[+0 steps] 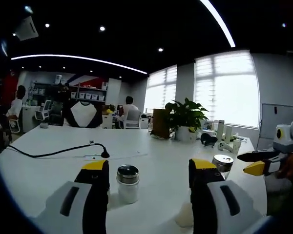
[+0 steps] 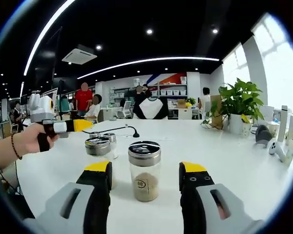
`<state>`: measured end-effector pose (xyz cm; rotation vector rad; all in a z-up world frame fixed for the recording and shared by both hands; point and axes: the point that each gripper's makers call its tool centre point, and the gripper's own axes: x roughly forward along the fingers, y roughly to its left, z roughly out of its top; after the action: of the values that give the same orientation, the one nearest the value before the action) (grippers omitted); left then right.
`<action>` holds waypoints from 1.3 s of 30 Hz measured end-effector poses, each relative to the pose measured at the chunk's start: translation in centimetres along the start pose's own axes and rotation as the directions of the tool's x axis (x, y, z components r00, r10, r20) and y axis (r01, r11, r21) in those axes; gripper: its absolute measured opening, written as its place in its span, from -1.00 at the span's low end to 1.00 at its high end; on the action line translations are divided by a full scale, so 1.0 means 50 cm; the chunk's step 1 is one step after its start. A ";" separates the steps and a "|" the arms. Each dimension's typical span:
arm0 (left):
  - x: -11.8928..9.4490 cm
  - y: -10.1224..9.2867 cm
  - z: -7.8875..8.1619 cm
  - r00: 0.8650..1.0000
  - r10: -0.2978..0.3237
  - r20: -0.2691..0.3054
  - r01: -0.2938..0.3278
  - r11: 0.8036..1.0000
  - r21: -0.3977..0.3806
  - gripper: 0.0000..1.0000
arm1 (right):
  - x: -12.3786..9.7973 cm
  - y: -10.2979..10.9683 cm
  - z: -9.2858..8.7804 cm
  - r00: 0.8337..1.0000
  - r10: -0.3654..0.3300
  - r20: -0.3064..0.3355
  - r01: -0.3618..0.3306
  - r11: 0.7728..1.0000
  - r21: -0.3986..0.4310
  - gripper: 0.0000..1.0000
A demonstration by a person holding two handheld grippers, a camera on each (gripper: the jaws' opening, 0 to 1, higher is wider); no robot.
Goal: Rotate the seasoning bottle until the label or dispensing opening points toward the visible target arrow and the bottle remains upright within the marked orientation range
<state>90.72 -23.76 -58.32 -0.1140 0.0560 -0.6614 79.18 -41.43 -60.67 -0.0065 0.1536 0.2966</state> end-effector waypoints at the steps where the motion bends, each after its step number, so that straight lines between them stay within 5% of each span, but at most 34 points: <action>1: 0.004 0.002 -0.003 1.000 0.000 -0.005 0.000 1.000 0.003 0.34 | -0.001 -0.001 0.000 1.000 -0.001 0.000 0.001 1.000 0.001 0.11; 6: 0.032 0.000 -0.026 0.999 -0.017 -0.051 0.018 1.000 0.020 0.23 | -0.006 -0.001 0.000 1.000 -0.004 0.001 0.004 1.000 -0.003 0.10; 11: 0.053 0.020 -0.061 0.990 0.048 -0.135 -0.042 0.998 0.051 0.19 | -0.009 -0.002 0.001 1.000 -0.007 0.002 0.007 1.000 0.000 0.09; 14: 0.065 0.019 -0.052 0.991 0.060 -0.120 -0.048 0.994 0.101 0.15 | -0.011 -0.003 0.003 1.000 -0.010 0.006 0.010 1.000 -0.004 0.09; 19: 0.087 0.020 -0.071 0.977 0.100 -0.189 -0.075 0.988 0.133 0.09 | -0.011 -0.004 0.003 1.000 -0.015 0.009 0.015 1.000 0.016 0.07; 20: 0.083 0.041 -0.085 0.957 0.172 -0.233 -0.130 0.974 0.187 0.09 | -0.011 -0.005 0.005 1.000 -0.018 0.011 0.018 1.000 0.013 0.07; 25: 0.100 0.039 -0.092 0.961 0.162 -0.226 -0.130 0.980 0.152 0.05 | -0.013 -0.007 0.021 0.999 -0.023 0.034 0.022 1.000 0.008 0.06; 39: 0.120 0.071 -0.128 0.938 0.230 -0.259 -0.197 0.969 0.150 -0.19 | -0.018 0.001 0.018 0.999 -0.012 0.037 0.011 1.000 0.018 0.02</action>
<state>97.04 -25.21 -65.22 0.1018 0.2915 -0.4570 78.48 -41.63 -59.62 0.0156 0.1190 0.2835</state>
